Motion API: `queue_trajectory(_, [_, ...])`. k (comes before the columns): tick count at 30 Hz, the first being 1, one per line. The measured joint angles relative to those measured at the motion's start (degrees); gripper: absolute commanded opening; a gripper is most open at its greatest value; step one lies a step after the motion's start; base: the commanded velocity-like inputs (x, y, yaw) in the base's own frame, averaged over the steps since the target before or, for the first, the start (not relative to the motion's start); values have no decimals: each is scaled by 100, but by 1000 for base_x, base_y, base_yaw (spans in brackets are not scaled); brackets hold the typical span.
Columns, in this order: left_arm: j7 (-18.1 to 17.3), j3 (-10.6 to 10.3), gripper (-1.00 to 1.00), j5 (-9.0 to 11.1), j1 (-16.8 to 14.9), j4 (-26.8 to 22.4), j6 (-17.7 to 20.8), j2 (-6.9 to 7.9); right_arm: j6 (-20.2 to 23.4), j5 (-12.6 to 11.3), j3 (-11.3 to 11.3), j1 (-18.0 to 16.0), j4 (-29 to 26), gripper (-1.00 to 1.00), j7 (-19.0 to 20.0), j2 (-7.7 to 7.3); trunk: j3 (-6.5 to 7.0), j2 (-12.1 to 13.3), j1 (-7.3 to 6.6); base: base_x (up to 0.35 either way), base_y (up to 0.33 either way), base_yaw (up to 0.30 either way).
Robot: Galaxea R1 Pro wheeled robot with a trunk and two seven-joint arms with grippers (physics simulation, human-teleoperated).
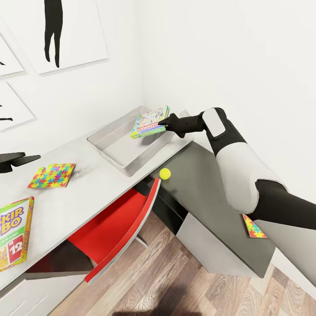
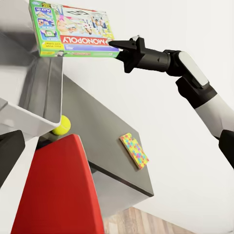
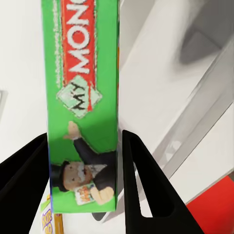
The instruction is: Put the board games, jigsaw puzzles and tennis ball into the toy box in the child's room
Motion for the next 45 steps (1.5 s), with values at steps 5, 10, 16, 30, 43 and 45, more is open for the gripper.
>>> queue_trajectory(5, [0,5,100,-7,0,3,0,-1,-42,9,0,0,0,-100,-4,-1,0,0,-2,115,73,0])
queue_trajectory(10, [0,16,100,-2,0,16,0,-1,-72,-2,0,0,-4,-100,-3,0,0,0,0,71,43,0])
queue_trajectory(16, [0,17,100,40,0,20,0,-1,-75,-297,-7,-1,-252,-100,-16,-1,0,0,0,9,5,0])
queue_trajectory(30, [0,167,100,55,0,20,0,-1,-120,-1154,-16,9,-336,-100,-153,-1,0,0,0,0,11,0])
queue_trajectory(43, [0,193,100,53,0,22,0,-1,-1085,-2439,35,19,253,-100,-738,0,0,0,0,0,0,0])
queue_trajectory(45, [0,198,100,52,0,23,0,-1,-1209,-2576,39,18,336,-100,-1096,0,0,0,0,0,0,0])
